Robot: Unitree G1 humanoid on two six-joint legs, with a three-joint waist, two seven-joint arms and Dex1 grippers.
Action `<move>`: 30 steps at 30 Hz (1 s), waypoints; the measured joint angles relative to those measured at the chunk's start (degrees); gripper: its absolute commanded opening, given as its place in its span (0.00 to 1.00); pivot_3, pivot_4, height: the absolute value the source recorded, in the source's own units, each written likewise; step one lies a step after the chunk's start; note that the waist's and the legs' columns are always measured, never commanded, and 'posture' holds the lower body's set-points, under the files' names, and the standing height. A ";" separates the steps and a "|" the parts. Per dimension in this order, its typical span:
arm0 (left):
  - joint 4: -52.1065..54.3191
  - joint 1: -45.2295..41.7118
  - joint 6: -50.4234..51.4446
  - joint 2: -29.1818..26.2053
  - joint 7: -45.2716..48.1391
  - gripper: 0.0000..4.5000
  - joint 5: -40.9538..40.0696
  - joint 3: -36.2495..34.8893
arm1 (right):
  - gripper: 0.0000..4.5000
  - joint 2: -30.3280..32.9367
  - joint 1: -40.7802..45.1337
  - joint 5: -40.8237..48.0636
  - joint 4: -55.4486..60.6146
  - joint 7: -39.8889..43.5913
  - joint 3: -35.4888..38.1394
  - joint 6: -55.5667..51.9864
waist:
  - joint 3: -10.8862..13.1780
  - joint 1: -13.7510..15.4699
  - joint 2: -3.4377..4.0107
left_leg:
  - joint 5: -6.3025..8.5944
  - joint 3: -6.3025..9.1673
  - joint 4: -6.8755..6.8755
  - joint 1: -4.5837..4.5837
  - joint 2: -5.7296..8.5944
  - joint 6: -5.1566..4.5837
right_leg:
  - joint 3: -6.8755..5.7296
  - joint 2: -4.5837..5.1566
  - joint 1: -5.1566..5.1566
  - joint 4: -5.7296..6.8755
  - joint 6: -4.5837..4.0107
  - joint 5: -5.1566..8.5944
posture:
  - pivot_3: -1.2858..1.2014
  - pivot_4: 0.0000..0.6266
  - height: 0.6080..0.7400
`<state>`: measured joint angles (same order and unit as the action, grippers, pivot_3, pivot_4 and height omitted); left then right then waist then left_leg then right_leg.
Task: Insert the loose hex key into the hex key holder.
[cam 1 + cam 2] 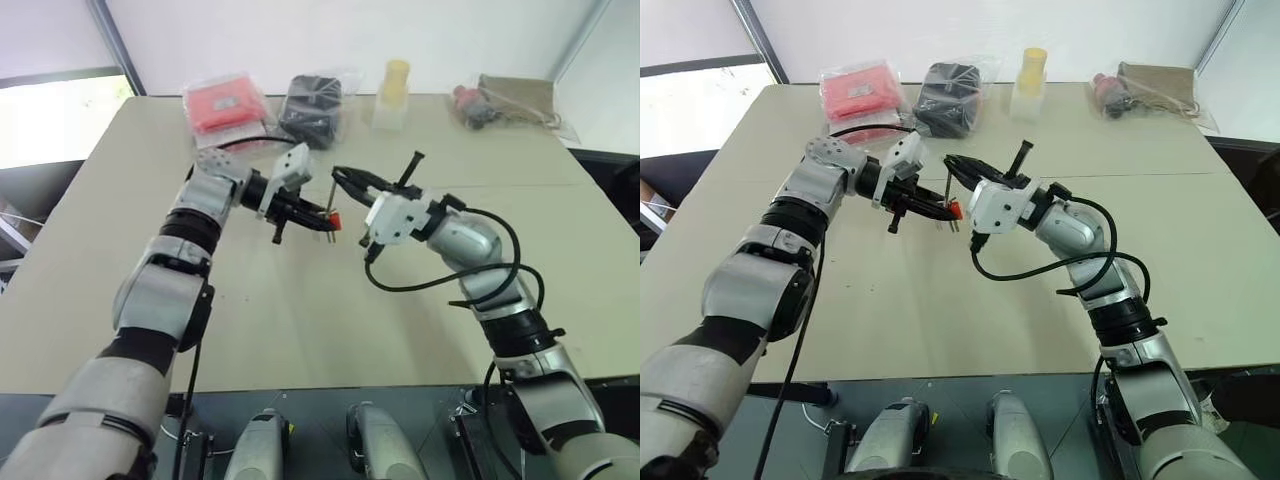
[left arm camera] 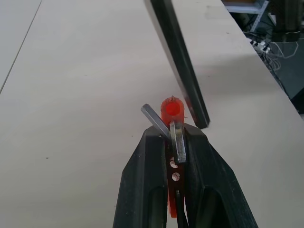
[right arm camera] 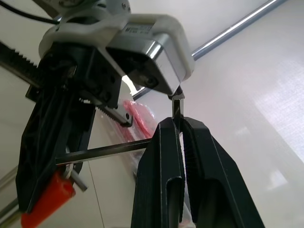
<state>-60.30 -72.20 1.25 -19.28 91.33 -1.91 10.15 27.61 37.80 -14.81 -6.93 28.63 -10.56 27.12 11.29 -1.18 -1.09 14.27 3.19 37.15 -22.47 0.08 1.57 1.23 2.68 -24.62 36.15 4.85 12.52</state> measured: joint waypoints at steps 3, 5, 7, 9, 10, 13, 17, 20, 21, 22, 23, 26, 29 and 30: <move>0.01 0.00 0.45 -0.15 0.03 0.00 0.02 0.03 | 0.02 0.64 0.84 -1.60 -1.46 -0.72 -0.18 2.48 | 0.00 -0.07 0.00 | 0.00 0.00 -0.01 0.00 0.00 0.00 | 0.00 0.00 0.00 0.00 0.00 0.00 | 0.52 0.24 1.00; 0.02 0.01 0.54 -0.26 0.03 0.00 0.03 0.06 | 0.02 0.66 1.09 -1.91 -2.32 -1.06 -0.19 3.47 | 0.00 -0.04 0.00 | 0.00 0.01 0.00 0.00 0.00 0.00 | 0.00 0.00 0.00 0.00 0.00 0.00 | 0.52 0.24 1.00; 0.02 0.02 0.59 -0.46 0.03 0.00 0.06 0.10 | 0.02 0.66 1.11 -1.95 -2.91 -1.35 -0.19 4.11 | 0.00 -0.02 0.00 | 0.00 0.00 0.00 0.00 0.00 0.00 | 0.01 0.00 0.00 0.00 0.00 0.00 | 0.52 0.24 1.00; 0.10 0.04 0.68 -0.60 0.03 0.00 0.06 0.18 | 0.02 0.66 1.25 -1.99 -3.37 -1.46 -0.19 4.52 | 0.00 0.00 0.00 | 0.00 0.00 0.00 0.00 0.00 0.00 | 0.01 0.00 0.00 0.00 0.00 0.00 | 0.52 0.24 1.00; 0.13 0.06 0.70 -0.69 0.03 0.00 0.06 0.23 | 0.02 0.66 1.31 -1.99 -3.47 -1.54 -0.19 4.54 | 0.00 0.00 0.00 | 0.00 0.00 0.00 0.00 0.00 0.00 | 0.01 0.00 0.00 0.00 0.00 0.00 | 0.52 0.24 1.00; 0.48 0.23 0.70 -0.91 0.04 0.00 0.06 0.38 | 0.02 0.63 1.61 -1.98 -3.56 -1.85 -0.19 4.51 | 0.00 -0.01 0.00 | 0.00 0.00 0.00 0.00 0.00 0.00 | 0.01 0.00 0.00 0.00 0.00 0.00 | 0.52 0.24 1.00; 0.98 0.96 0.66 -1.05 0.82 0.00 0.07 0.82 | 0.02 0.70 2.02 -2.00 -4.30 -2.32 -0.08 3.92 | 0.00 0.00 0.00 | 0.00 0.00 0.00 0.00 0.00 0.00 | 0.01 0.00 0.00 0.01 0.00 0.00 | 0.52 0.24 1.00; 1.26 1.66 0.66 -1.06 0.89 0.00 0.07 1.09 | 0.02 0.71 2.03 -2.00 -4.61 -2.43 -0.09 3.68 | 0.00 -0.01 0.00 | 0.00 0.00 0.00 0.00 0.00 0.00 | 0.01 0.00 0.00 0.01 0.00 0.00 | 0.52 0.24 1.00; 1.33 1.72 0.66 -1.06 0.90 0.00 0.07 1.33 | 0.02 0.71 2.03 -2.00 -4.61 -2.46 -0.08 3.67 | 0.00 0.00 0.00 | 0.00 0.00 0.00 0.00 0.00 0.00 | 0.01 0.00 0.00 0.01 0.00 0.00 | 0.52 0.24 1.00; 1.35 1.72 0.65 -1.05 0.90 0.00 0.07 1.43 | 0.02 0.71 2.03 -2.00 -4.61 -2.46 -0.09 3.66 | 0.00 0.01 0.00 | 0.00 0.00 0.00 0.00 0.00 0.00 | 0.01 0.00 0.00 0.01 0.00 0.00 | 0.52 0.24 1.00; 1.38 1.72 0.63 -1.06 0.90 0.00 0.07 1.43 | 0.02 0.71 2.03 -2.00 -4.61 -2.47 -0.08 3.66 | 0.00 0.01 0.00 | 0.00 0.00 0.01 0.00 0.00 0.00 | 0.01 0.00 0.00 0.01 0.00 0.00 | 0.52 0.24 1.00; 1.38 1.71 0.52 -1.06 0.90 0.00 0.11 1.43 | 0.02 0.71 2.03 -2.00 -4.61 -2.47 -0.09 3.66 | 0.00 0.00 0.00 | 0.00 0.00 0.00 0.00 0.00 0.00 | 0.01 0.00 0.00 0.01 0.00 0.00 | 0.52 0.24 1.00; 1.21 1.71 -0.02 -1.06 0.36 0.00 0.30 1.43 | 0.02 0.70 2.02 -1.96 -4.58 -2.46 -0.09 3.47 | 0.00 0.00 0.00 | 0.00 0.00 0.00 0.00 0.00 0.00 | 0.01 0.00 0.00 0.01 0.00 0.00 | 0.52 0.24 1.00; 1.04 1.71 -0.36 -1.05 0.07 0.00 0.40 1.43 | 0.02 0.70 2.02 -1.95 -4.52 -2.46 -0.09 3.38 | 0.00 0.00 0.00 | 0.00 0.00 0.00 0.00 0.00 0.00 | 0.01 0.00 0.00 0.01 0.00 0.00 | 0.52 0.24 1.00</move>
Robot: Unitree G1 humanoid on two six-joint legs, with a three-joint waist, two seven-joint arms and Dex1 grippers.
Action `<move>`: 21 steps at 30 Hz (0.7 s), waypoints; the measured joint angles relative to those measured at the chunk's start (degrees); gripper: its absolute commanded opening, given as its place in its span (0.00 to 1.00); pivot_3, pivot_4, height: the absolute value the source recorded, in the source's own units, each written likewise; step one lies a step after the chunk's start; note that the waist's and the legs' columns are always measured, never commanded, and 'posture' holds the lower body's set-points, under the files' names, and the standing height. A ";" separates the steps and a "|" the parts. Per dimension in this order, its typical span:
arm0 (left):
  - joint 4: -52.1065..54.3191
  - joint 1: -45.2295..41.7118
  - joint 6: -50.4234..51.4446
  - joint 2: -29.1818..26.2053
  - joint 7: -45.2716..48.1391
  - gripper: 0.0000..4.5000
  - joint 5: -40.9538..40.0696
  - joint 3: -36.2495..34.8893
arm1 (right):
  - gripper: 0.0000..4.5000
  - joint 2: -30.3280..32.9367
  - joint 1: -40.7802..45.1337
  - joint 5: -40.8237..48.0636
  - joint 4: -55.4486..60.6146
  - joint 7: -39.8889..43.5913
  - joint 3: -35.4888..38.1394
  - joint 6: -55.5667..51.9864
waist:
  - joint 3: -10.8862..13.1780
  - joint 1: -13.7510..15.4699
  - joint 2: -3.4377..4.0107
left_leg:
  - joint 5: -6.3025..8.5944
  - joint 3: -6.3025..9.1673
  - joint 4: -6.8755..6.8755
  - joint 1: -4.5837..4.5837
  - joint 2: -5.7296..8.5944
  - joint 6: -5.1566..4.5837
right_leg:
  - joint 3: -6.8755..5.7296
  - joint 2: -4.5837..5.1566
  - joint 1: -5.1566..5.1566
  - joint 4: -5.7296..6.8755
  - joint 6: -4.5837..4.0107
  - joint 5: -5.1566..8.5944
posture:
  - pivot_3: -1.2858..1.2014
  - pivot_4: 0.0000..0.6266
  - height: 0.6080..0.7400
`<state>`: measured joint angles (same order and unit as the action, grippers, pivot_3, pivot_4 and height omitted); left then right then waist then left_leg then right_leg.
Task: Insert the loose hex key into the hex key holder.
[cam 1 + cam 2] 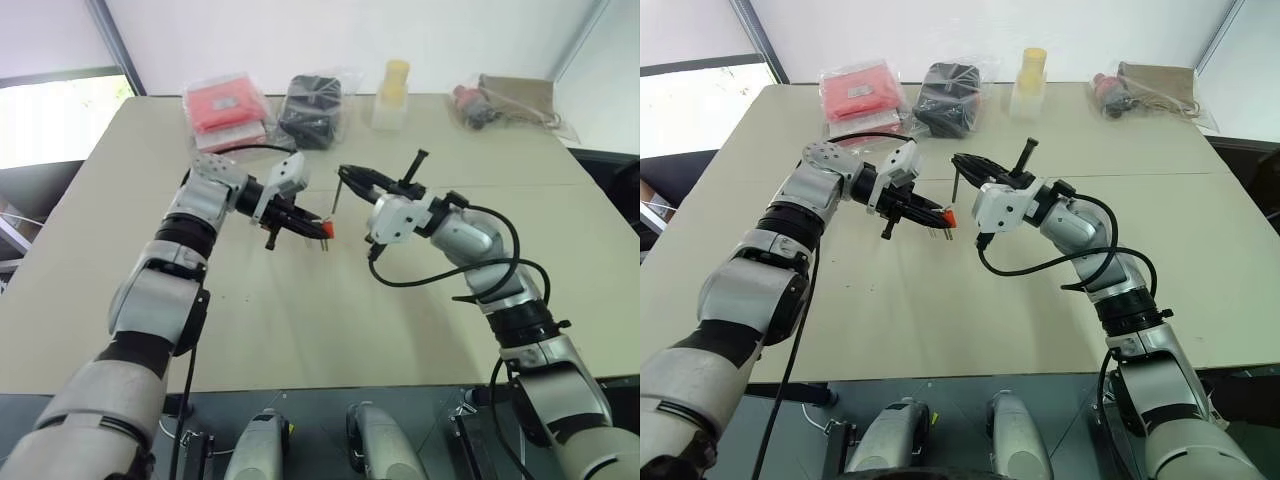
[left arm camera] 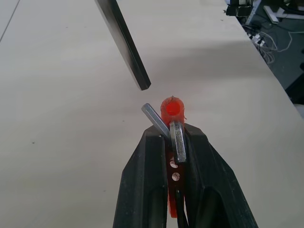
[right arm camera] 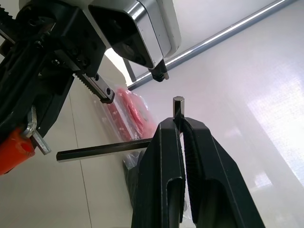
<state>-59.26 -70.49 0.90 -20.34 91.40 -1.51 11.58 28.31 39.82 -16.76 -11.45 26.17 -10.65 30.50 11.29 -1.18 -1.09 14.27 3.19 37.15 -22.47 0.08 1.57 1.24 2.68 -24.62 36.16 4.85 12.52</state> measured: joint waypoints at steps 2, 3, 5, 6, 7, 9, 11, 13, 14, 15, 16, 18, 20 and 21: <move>-0.73 0.00 -0.24 0.01 -0.45 0.00 0.30 0.00 | 0.02 -0.02 0.00 0.05 0.20 0.02 0.00 -0.16 | 0.00 0.00 0.00 | 0.00 0.00 0.00 0.00 0.00 0.00 | 0.00 0.00 0.00 0.00 0.00 0.00 | 0.52 0.24 1.00; -1.04 -0.01 -0.25 0.01 -0.56 0.00 0.36 -0.01 | 0.02 -0.02 -0.01 0.08 0.32 0.05 0.00 -0.21 | 0.00 0.00 0.00 | 0.00 0.00 0.00 0.00 0.00 0.00 | 0.00 0.00 0.00 0.00 0.00 0.00 | 0.52 0.24 1.00; -1.43 -0.04 -0.28 0.03 -0.80 0.00 0.39 -0.02 | 0.02 -0.04 -0.04 0.13 0.63 0.10 0.00 -0.25 | 0.00 0.01 0.00 | 0.00 0.00 0.00 0.00 0.00 0.00 | 0.00 0.00 0.00 0.00 0.00 0.00 | 0.52 0.24 1.00; -1.53 -0.08 -0.28 0.08 -0.92 0.00 0.39 -0.04 | 0.02 -0.05 -0.10 0.14 0.75 0.10 0.00 -0.27 | 0.00 0.01 0.00 | 0.00 0.00 0.00 0.00 0.00 0.00 | 0.00 0.00 0.00 0.00 0.00 0.00 | 0.52 0.24 1.00; -1.58 -0.15 -0.28 0.10 -0.98 0.00 0.38 -0.06 | 0.02 -0.06 -0.28 0.14 1.04 0.10 0.00 -0.30 | 0.00 0.02 0.00 | 0.00 0.00 0.00 0.00 0.00 0.00 | 0.00 0.00 0.00 0.00 0.00 0.00 | 0.52 0.24 1.00; -1.59 -0.22 -0.30 0.13 -1.10 0.00 0.37 -0.10 | 0.02 -0.14 -0.43 0.14 1.19 0.11 -0.02 -0.37 | 0.00 0.02 0.00 | 0.00 0.00 0.01 0.00 0.00 0.00 | 0.00 0.00 0.00 0.00 0.00 0.00 | 0.52 0.24 1.00; -1.59 -0.34 -0.30 0.31 -1.42 0.00 0.32 -0.17 | 0.02 -0.27 -0.49 0.14 1.24 0.12 -0.02 -0.71 | 0.00 0.02 0.00 | 0.00 0.00 0.01 0.00 0.00 0.00 | 0.00 0.00 0.00 0.01 0.00 0.00 | 0.52 0.24 1.00; -1.59 -0.59 -0.30 0.49 -1.49 0.00 0.24 -0.34 | 0.02 -0.43 -0.66 0.14 1.36 0.12 -0.05 -1.08 | 0.00 0.02 0.00 | 0.00 0.00 0.01 0.00 0.00 0.00 | 0.00 0.00 0.00 0.01 0.00 0.00 | 0.52 0.24 1.00; -1.59 -0.79 -0.29 0.61 -1.49 0.00 0.19 -0.61 | 0.02 -0.49 -0.95 0.14 1.61 0.12 -0.06 -1.27 | 0.00 0.02 0.00 | 0.00 0.00 0.01 0.00 0.00 0.00 | 0.00 0.00 0.00 0.01 0.00 0.00 | 0.52 0.24 1.00; -1.59 -0.90 -0.27 0.62 -1.49 0.00 0.12 -0.74 | 0.02 -0.54 -1.14 0.14 1.73 0.12 -0.07 -1.33 | 0.00 0.02 0.00 | 0.00 0.00 0.01 0.00 0.00 0.00 | 0.00 0.00 0.00 0.01 0.00 0.00 | 0.52 0.24 1.00; -1.58 -1.09 -0.21 0.64 -1.43 0.00 0.02 -0.96 | 0.02 -0.57 -1.34 0.14 1.77 0.13 -0.13 -1.38 | 0.00 0.00 0.00 | 0.00 0.00 0.01 0.00 0.00 0.00 | 0.00 0.00 0.00 0.01 0.00 0.00 | 0.52 0.24 1.00; -1.53 -1.20 -0.19 0.65 -1.23 0.00 -0.19 -1.23 | 0.02 -0.61 -1.46 0.14 1.80 0.13 -0.16 -1.38 | 0.00 -0.02 0.00 | 0.00 0.00 0.01 0.00 0.00 0.00 | 0.00 0.00 0.00 0.01 0.00 0.00 | 0.52 0.24 1.00; -1.50 -1.20 -0.12 0.65 -0.80 0.00 -0.23 -1.28 | 0.02 -0.64 -1.46 0.14 1.83 0.13 -0.16 -1.38 | 0.00 -0.01 0.00 | 0.00 0.00 0.01 0.00 0.00 0.00 | 0.00 0.00 0.00 0.02 0.00 0.00 | 0.52 0.24 1.00; -1.47 -1.20 -0.09 0.65 -0.66 0.00 -0.24 -1.31 | 0.02 -0.66 -1.46 0.14 1.84 0.13 -0.16 -1.38 | 0.00 -0.01 0.00 | 0.00 0.00 0.01 0.00 0.00 0.00 | 0.00 0.00 0.00 0.02 0.00 0.00 | 0.52 0.24 1.00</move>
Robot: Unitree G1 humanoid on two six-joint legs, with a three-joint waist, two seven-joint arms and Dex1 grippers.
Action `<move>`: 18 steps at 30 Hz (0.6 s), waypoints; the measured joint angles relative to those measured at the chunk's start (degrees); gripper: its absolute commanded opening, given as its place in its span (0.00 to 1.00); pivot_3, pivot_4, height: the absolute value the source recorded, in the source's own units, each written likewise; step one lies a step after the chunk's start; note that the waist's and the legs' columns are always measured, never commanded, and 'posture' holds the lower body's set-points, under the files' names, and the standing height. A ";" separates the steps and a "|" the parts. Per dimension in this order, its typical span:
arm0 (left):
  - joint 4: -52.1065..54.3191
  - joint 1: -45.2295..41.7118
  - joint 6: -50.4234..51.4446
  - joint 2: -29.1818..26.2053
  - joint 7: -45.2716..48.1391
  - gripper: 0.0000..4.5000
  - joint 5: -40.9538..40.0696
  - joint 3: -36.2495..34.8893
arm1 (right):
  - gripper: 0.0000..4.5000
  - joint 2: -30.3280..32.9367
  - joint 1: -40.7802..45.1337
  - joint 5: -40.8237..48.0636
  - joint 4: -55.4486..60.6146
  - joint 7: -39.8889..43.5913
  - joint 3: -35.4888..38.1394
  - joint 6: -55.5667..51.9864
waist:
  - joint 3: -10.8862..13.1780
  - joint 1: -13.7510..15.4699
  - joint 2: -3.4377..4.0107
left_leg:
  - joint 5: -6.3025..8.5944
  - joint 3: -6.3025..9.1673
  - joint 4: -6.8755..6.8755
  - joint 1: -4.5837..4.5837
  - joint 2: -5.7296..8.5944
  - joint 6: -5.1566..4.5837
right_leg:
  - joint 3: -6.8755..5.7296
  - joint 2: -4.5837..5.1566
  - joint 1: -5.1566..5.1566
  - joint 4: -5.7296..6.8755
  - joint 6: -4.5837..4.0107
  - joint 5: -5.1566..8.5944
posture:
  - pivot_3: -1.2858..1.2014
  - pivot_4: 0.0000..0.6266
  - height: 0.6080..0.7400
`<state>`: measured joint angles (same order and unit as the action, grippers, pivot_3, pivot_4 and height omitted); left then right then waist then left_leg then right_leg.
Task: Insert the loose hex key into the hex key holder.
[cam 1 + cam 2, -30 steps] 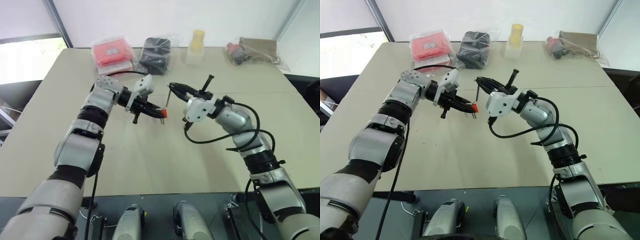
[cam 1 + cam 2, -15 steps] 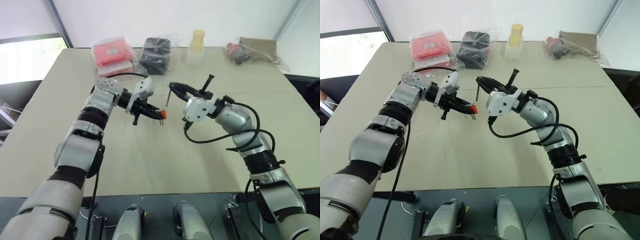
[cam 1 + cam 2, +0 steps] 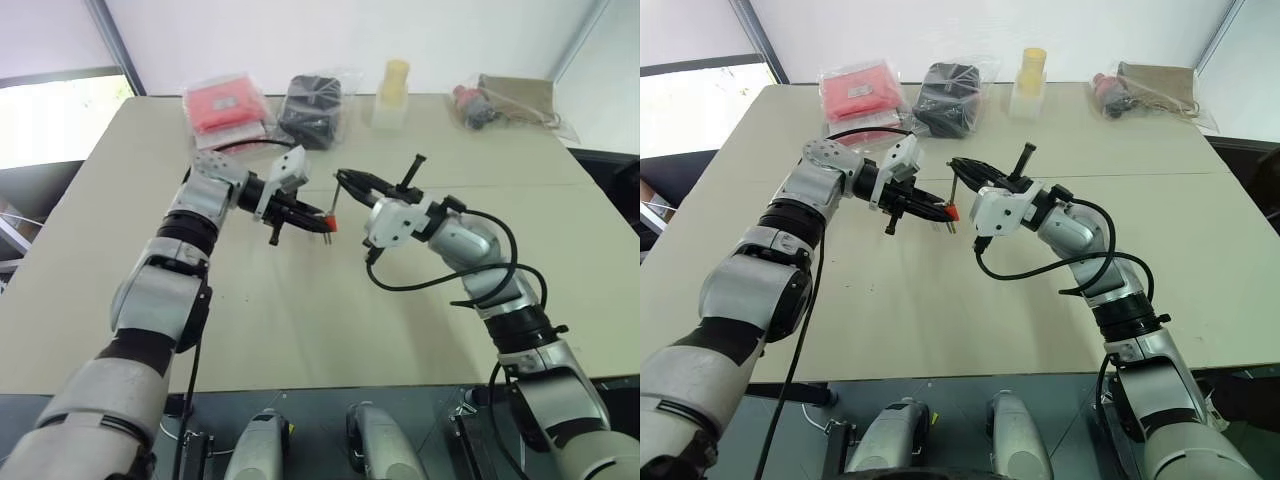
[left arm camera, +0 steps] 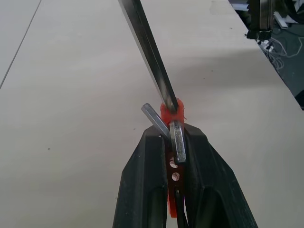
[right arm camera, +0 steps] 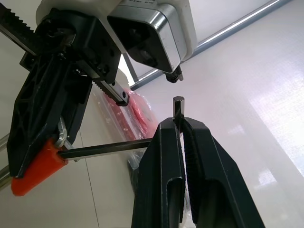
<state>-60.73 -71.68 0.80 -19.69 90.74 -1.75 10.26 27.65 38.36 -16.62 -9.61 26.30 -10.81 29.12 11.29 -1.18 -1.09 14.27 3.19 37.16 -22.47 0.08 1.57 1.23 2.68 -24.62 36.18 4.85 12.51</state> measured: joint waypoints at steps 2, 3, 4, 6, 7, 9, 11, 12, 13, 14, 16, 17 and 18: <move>0.01 0.00 0.05 0.00 0.17 0.00 0.00 -0.03 | 0.02 -0.02 0.00 0.00 0.00 0.00 0.00 0.00 | 0.00 0.01 0.00 | 0.00 0.00 0.01 0.00 0.00 0.00 | 0.00 0.00 0.00 0.00 0.00 0.00 | 0.52 0.24 1.00; 0.01 0.00 0.07 -0.01 0.22 0.00 0.00 -0.04 | 0.02 -0.02 0.00 0.00 0.00 0.00 0.00 0.01 | 0.00 0.01 0.00 | 0.00 0.00 0.01 0.00 0.00 0.00 | 0.00 0.00 0.00 0.00 0.00 0.00 | 0.52 0.24 1.00; 0.01 0.00 0.09 -0.01 0.23 0.00 0.00 -0.05 | 0.02 -0.02 0.00 0.00 0.00 0.00 -0.01 0.01 | 0.00 0.02 0.00 | 0.00 0.00 0.00 0.00 0.00 0.00 | 0.00 0.00 0.00 0.00 0.00 0.00 | 0.52 0.24 1.00; 0.01 0.00 0.09 -0.01 0.22 0.00 0.00 -0.06 | 0.02 -0.01 0.00 0.00 0.00 0.00 -0.01 0.03 | 0.00 0.01 0.00 | 0.00 0.00 0.00 0.00 0.00 0.00 | 0.00 0.00 0.00 0.00 0.00 0.00 | 0.52 0.24 1.00; 0.01 0.00 0.09 -0.01 0.22 0.00 0.00 -0.07 | 0.02 -0.01 0.00 0.00 0.00 0.00 -0.01 0.05 | 0.00 0.01 0.00 | 0.00 0.00 0.00 0.00 0.00 0.00 | 0.00 0.00 0.00 0.00 0.00 0.00 | 0.52 0.24 1.00; 0.01 0.00 0.09 -0.01 0.20 0.00 0.00 -0.07 | 0.02 0.04 0.00 0.00 0.00 0.11 -0.04 0.40 | 0.00 0.01 0.00 | 0.00 0.00 0.01 0.00 0.00 0.00 | 0.00 0.00 0.00 0.00 0.00 0.00 | 0.52 0.24 1.00; 0.01 0.00 0.08 -0.01 0.17 0.00 0.02 -0.06 | 0.02 0.09 0.02 0.08 0.00 0.55 -0.11 1.22 | 0.00 0.01 0.00 | 0.00 0.00 0.01 0.00 0.00 0.00 | 0.00 0.00 0.00 0.00 0.00 0.00 | 0.52 0.24 1.00; 0.01 0.01 0.08 -0.01 0.14 0.00 0.03 -0.05 | 0.02 0.09 0.04 0.12 0.03 0.72 -0.13 1.45 | 0.00 0.00 0.00 | 0.00 0.00 0.01 0.00 0.00 0.00 | 0.00 0.00 0.00 0.00 0.00 0.00 | 0.52 0.24 1.00; 0.01 0.01 0.08 -0.01 0.10 0.00 0.03 -0.05 | 0.02 0.10 0.10 0.17 0.03 1.08 -0.17 1.78 | 0.00 0.00 0.00 | 0.00 0.00 0.01 0.00 0.00 0.00 | 0.00 0.00 0.00 0.00 0.00 0.00 | 0.52 0.24 1.00; 0.01 0.01 0.07 -0.01 0.07 0.00 0.03 -0.05 | 0.02 0.10 0.17 0.22 0.03 1.33 -0.26 2.13 | 0.00 0.00 0.00 | 0.00 0.00 0.01 0.00 0.00 0.00 | 0.00 0.00 0.00 0.00 0.00 0.00 | 0.52 0.24 1.00; 0.01 0.01 0.06 -0.01 0.07 0.00 0.04 -0.04 | 0.02 0.10 0.35 0.43 0.08 1.85 -0.60 2.56 | 0.00 -0.01 0.00 | 0.00 0.00 0.00 0.00 0.00 0.00 | 0.00 0.00 0.00 0.00 0.00 0.00 | 0.52 0.24 1.00; 0.01 0.01 0.05 -0.01 0.10 0.00 0.05 -0.04 | 0.02 0.10 0.36 0.55 0.14 2.10 -0.64 2.58 | 0.00 0.00 0.00 | 0.00 0.00 0.01 0.00 0.00 0.00 | 0.00 0.00 0.00 0.00 0.00 0.00 | 0.52 0.24 1.00; 0.01 0.01 0.05 -0.01 0.10 0.00 0.05 -0.03 | 0.02 0.10 0.37 0.61 0.17 2.20 -0.64 2.58 | 0.00 0.01 0.00 | 0.00 0.00 0.01 0.00 0.00 0.00 | 0.00 0.00 0.00 0.00 0.00 0.00 | 0.52 0.24 1.00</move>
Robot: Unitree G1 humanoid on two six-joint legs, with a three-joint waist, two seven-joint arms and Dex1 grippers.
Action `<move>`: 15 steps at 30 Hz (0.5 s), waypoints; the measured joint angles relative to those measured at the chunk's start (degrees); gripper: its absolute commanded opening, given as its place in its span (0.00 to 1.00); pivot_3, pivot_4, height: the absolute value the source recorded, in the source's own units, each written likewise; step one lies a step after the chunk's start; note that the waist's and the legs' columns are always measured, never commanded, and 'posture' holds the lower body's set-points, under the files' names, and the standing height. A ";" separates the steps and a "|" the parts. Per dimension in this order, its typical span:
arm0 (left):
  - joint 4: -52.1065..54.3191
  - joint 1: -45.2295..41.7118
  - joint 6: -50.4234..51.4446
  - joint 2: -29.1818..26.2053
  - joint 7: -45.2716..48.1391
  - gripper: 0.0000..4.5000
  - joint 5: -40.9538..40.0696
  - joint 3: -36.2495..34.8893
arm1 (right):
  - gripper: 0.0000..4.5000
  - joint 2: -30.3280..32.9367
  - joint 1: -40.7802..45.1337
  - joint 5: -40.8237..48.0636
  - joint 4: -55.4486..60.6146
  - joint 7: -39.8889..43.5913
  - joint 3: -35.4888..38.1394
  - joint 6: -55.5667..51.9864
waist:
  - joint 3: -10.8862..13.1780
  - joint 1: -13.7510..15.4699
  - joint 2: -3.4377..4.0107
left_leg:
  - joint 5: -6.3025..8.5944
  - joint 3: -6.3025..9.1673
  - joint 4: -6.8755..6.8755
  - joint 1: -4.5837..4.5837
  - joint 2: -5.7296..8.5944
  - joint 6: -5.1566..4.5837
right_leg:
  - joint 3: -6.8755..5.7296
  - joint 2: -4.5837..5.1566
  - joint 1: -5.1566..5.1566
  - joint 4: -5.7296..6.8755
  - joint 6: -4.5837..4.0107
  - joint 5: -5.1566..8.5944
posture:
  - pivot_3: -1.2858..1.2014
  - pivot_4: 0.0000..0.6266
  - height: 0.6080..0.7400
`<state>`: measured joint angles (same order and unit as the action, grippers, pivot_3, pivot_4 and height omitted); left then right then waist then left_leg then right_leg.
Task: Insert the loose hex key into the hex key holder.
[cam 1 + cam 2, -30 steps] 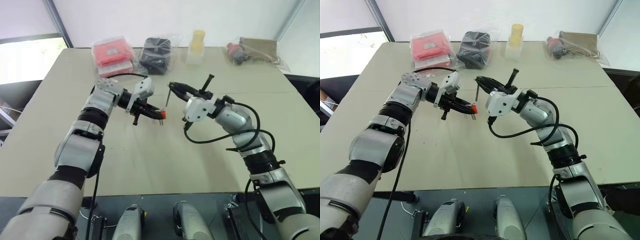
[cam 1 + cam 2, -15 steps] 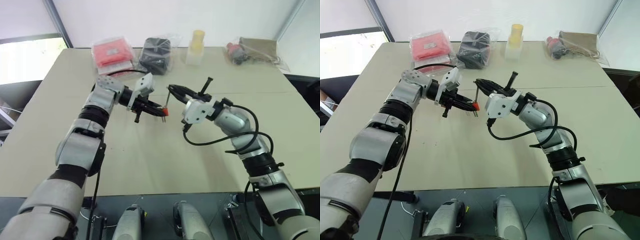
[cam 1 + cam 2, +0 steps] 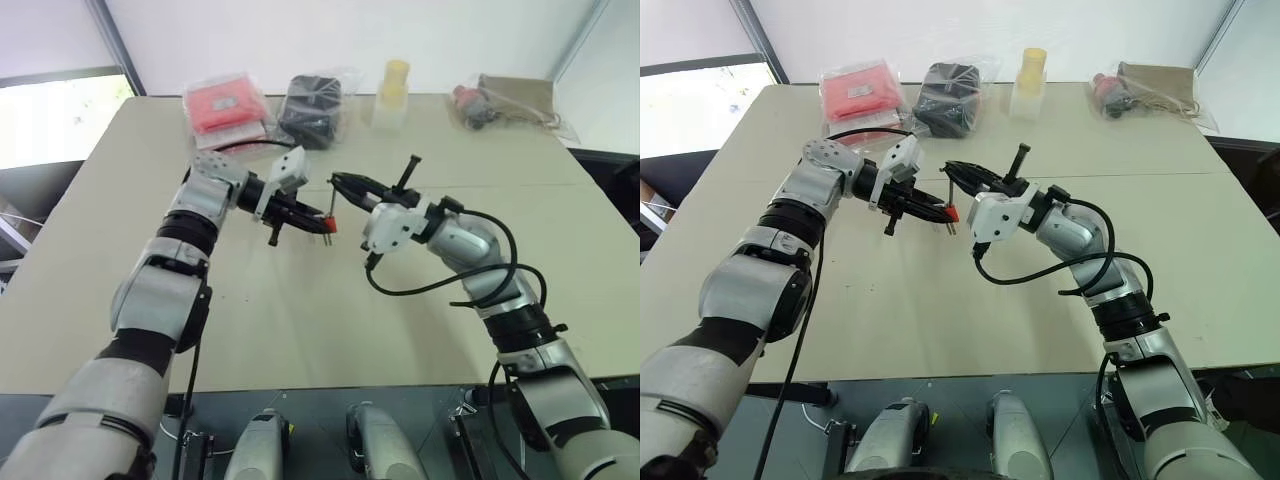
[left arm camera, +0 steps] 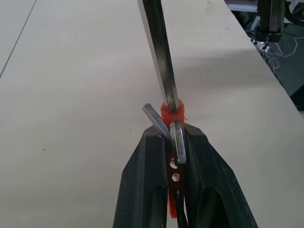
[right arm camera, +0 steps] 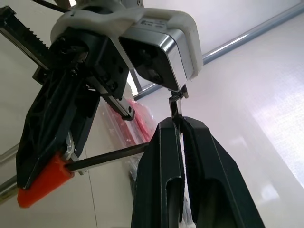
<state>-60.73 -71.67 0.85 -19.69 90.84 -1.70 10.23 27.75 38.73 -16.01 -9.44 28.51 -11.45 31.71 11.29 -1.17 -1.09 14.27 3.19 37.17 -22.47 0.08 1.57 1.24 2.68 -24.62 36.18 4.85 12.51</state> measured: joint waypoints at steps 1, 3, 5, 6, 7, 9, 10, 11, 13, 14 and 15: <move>0.00 0.00 -0.01 0.00 0.00 0.00 0.01 0.00 | 0.02 0.00 0.01 0.07 0.01 0.10 0.00 0.01 | 0.00 0.01 0.00 | 0.00 0.00 0.00 0.00 0.00 0.00 | 0.00 0.00 0.00 0.00 0.00 0.00 | 0.52 0.24 1.00; 0.00 0.00 -0.03 0.00 0.02 0.00 0.01 0.00 | 0.02 -0.02 0.02 0.24 0.01 0.28 -0.01 0.02 | 0.00 0.01 0.00 | 0.00 0.00 0.00 0.00 0.00 0.00 | 0.00 0.00 0.00 0.00 0.00 0.00 | 0.52 0.24 1.00; 0.00 0.01 -0.04 -0.02 0.09 0.00 0.01 0.02 | 0.02 -0.03 0.02 0.54 0.01 0.56 -0.02 0.02 | 0.00 0.00 0.00 | 0.00 0.00 0.00 0.00 0.00 0.00 | 0.00 0.00 0.00 0.00 0.00 0.00 | 0.52 0.24 1.00; 0.00 0.02 -0.04 -0.02 0.11 0.00 0.01 0.02 | 0.02 -0.03 0.02 0.57 0.02 0.61 -0.02 0.02 | 0.00 -0.01 0.00 | 0.00 0.00 0.00 0.00 0.00 0.00 | 0.00 0.00 0.00 0.00 0.00 0.00 | 0.52 0.24 1.00; 0.00 0.02 -0.05 -0.03 0.11 0.00 0.03 0.03 | 0.02 -0.03 0.02 0.61 0.02 0.71 -0.02 0.03 | 0.00 -0.01 0.00 | 0.00 0.00 0.00 0.00 0.00 0.00 | 0.00 0.00 0.00 0.00 0.00 0.00 | 0.52 0.24 1.00; 0.00 0.05 -0.05 -0.05 0.11 0.00 0.06 0.05 | 0.02 -0.03 0.02 0.68 0.08 0.98 -0.02 0.10 | 0.00 0.00 0.00 | 0.00 0.00 0.00 0.00 0.00 0.00 | 0.00 0.00 0.00 0.00 0.00 0.00 | 0.52 0.24 1.00; 0.00 0.07 -0.06 -0.08 0.12 0.00 0.06 0.05 | 0.02 -0.02 0.02 0.71 0.18 1.14 -0.03 0.11 | 0.00 0.00 0.00 | 0.00 0.00 0.00 0.00 0.00 0.00 | 0.00 0.00 0.00 0.00 0.00 0.00 | 0.52 0.24 1.00; 0.00 0.07 -0.06 -0.10 0.13 0.00 0.07 0.06 | 0.02 -0.02 0.02 0.73 0.24 1.24 -0.04 0.11 | 0.00 0.00 0.00 | 0.00 0.00 0.01 0.00 0.00 0.00 | 0.00 0.00 0.00 0.00 0.00 0.00 | 0.52 0.24 1.00; 0.00 0.08 -0.07 -0.15 0.18 0.00 0.11 0.07 | 0.02 -0.01 0.02 0.73 0.33 1.49 -0.09 0.24 | 0.00 0.00 0.00 | 0.00 0.00 0.00 0.00 0.00 0.00 | 0.00 0.00 0.00 0.00 0.00 0.00 | 0.52 0.24 1.00; 0.00 0.09 -0.08 -0.16 0.21 0.00 0.18 0.09 | 0.02 0.04 0.02 0.71 0.33 1.64 -0.14 0.46 | 0.00 0.01 0.00 | 0.00 0.00 0.00 0.00 0.00 0.00 | 0.00 0.00 0.00 0.00 0.00 0.00 | 0.52 0.24 1.00; 0.00 0.10 -0.09 -0.17 0.24 0.00 0.26 0.09 | 0.02 0.12 0.02 0.66 0.33 1.74 -0.20 0.73 | 0.00 0.00 0.00 | 0.00 0.00 0.00 0.00 0.00 0.00 | 0.00 0.00 0.00 0.00 0.00 0.00 | 0.52 0.24 1.00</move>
<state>-60.73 -71.57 0.77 -19.86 91.08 -1.45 10.32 27.86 38.75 -15.35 -9.11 30.25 -11.66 32.44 11.29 -1.17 -1.09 14.27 3.19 37.17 -22.47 0.08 1.57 1.24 2.68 -24.62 36.19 4.85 12.51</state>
